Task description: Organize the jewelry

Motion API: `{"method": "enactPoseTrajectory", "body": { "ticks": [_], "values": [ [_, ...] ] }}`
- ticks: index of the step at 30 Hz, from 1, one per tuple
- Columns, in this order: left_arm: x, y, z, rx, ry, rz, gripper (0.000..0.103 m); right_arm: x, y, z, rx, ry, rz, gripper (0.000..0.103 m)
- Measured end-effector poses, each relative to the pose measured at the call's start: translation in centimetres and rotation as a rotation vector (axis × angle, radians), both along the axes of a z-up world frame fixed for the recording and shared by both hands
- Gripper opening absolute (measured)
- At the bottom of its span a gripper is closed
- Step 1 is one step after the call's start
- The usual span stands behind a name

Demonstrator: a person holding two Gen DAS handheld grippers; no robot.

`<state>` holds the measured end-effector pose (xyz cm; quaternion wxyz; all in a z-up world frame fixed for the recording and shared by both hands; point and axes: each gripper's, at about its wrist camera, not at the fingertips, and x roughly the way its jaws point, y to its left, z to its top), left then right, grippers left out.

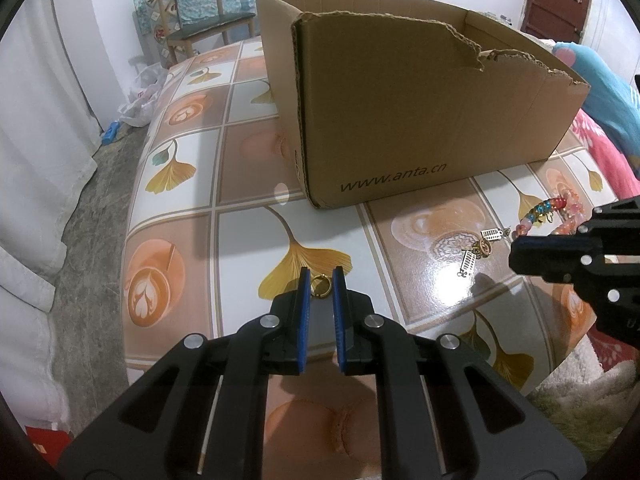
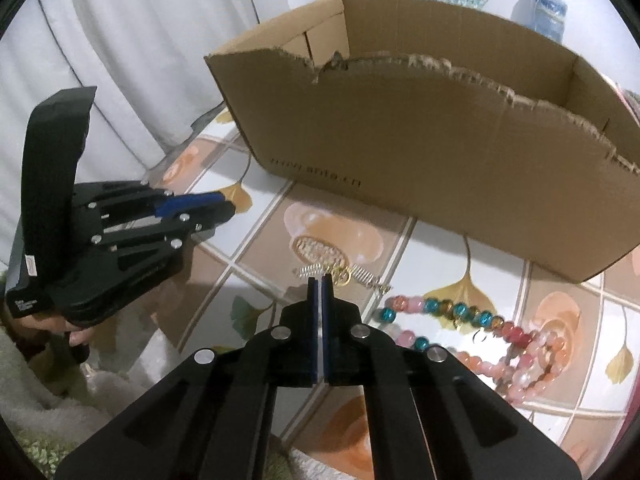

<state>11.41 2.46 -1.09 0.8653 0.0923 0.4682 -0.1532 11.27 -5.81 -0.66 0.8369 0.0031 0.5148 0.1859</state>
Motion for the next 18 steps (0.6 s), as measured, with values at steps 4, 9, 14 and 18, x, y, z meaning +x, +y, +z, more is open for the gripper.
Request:
{"method": "enactPoseTrajectory", "body": {
  "ticks": [4,9,14,18],
  "values": [
    [0.0,0.0,0.0,0.001,0.001,-0.002,0.010,0.4,-0.5,0.1,-0.009,-0.020,-0.023,0.028],
    [0.1,0.0,0.1,0.003,0.001,-0.002,0.010,0.9,-0.7,-0.4,0.022,0.004,-0.011,0.034],
    [0.0,0.0,0.0,0.004,0.001,-0.003,0.010,0.9,-0.9,-1.1,0.046,0.047,-0.016,0.034],
    [0.0,0.0,0.1,0.005,0.002,-0.005,0.010,1.1,-1.0,-1.4,0.052,0.044,-0.025,0.032]
  ]
}}
